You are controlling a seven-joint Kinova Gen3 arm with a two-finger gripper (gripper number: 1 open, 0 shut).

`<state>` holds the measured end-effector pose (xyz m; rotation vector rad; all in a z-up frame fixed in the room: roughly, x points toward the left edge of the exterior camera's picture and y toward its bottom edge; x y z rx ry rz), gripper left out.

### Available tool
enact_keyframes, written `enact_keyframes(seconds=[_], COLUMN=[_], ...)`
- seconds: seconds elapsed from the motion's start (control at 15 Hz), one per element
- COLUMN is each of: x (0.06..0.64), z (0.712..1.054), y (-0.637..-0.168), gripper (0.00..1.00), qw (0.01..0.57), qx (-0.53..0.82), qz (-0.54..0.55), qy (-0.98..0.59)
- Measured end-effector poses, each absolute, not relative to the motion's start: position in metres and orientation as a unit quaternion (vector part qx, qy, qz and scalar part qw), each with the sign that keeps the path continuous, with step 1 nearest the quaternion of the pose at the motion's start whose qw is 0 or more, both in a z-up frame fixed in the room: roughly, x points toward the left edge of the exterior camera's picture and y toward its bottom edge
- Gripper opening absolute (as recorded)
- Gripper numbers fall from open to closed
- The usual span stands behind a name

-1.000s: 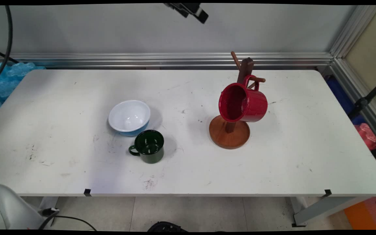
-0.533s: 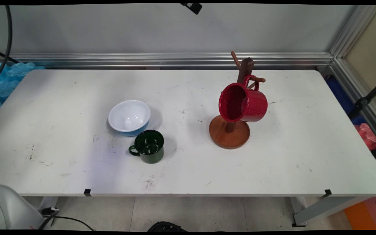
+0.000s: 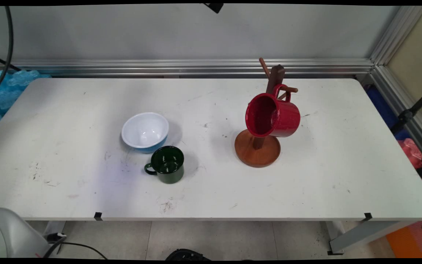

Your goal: Pick up the red mug from the rack

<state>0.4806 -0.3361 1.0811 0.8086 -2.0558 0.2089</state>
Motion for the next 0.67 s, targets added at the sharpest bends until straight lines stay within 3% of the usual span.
enact_keyframes(seconds=[0.67], x=[0.412], z=[1.075], y=[-0.265], gripper=[1.0], qw=[0.435], qx=[0.36], qz=[-0.006], qy=[-0.825])
